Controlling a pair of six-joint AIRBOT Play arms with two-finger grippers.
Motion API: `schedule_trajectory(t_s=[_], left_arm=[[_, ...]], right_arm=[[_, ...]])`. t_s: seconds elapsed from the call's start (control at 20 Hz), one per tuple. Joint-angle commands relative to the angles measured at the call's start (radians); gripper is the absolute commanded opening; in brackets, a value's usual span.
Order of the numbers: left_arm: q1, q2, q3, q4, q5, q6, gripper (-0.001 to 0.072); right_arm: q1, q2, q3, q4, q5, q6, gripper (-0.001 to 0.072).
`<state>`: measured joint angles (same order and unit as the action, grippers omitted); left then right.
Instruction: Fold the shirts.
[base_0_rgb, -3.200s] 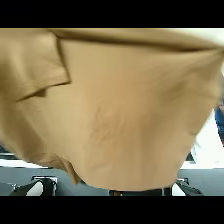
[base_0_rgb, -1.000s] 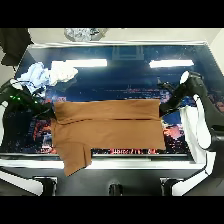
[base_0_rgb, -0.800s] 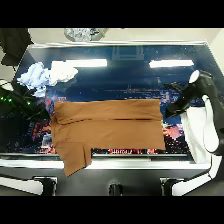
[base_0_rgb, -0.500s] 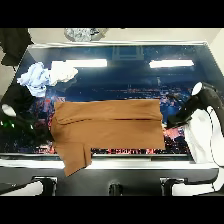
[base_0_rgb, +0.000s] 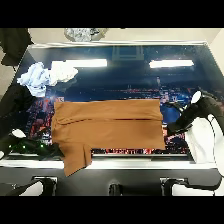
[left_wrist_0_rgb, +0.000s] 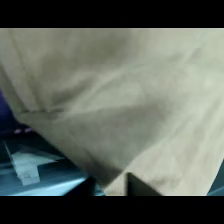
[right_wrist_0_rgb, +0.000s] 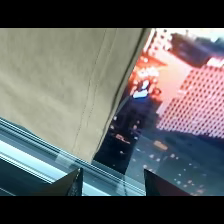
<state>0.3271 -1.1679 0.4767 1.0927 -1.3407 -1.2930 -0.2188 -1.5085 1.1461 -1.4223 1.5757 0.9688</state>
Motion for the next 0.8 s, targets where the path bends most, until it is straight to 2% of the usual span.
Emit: schedule_trajectory(t_s=[0.0,0.05,0.15,0.4,0.75], left_arm=[[-0.023,0.006,-0.029,-0.021,0.079,-0.016,0.0122],[-0.023,0.006,-0.029,-0.019,0.078,-0.014,0.0027],[-0.023,0.006,-0.029,-0.019,0.079,-0.005,0.0029],[-0.023,0.009,-0.029,-0.020,0.073,-0.001,0.0029],[-0.023,0.009,-0.029,-0.020,0.066,0.015,0.0029]], right_arm=[[0.000,0.050,-0.079,0.016,-0.058,0.007,0.0493],[0.000,0.068,-0.114,0.034,-0.075,0.006,0.0504],[0.000,0.088,-0.183,0.067,-0.095,0.004,0.0535],[0.000,0.087,-0.280,0.169,-0.191,-0.009,0.0534],[0.000,0.086,-0.287,0.092,-0.174,0.055,0.0533]])
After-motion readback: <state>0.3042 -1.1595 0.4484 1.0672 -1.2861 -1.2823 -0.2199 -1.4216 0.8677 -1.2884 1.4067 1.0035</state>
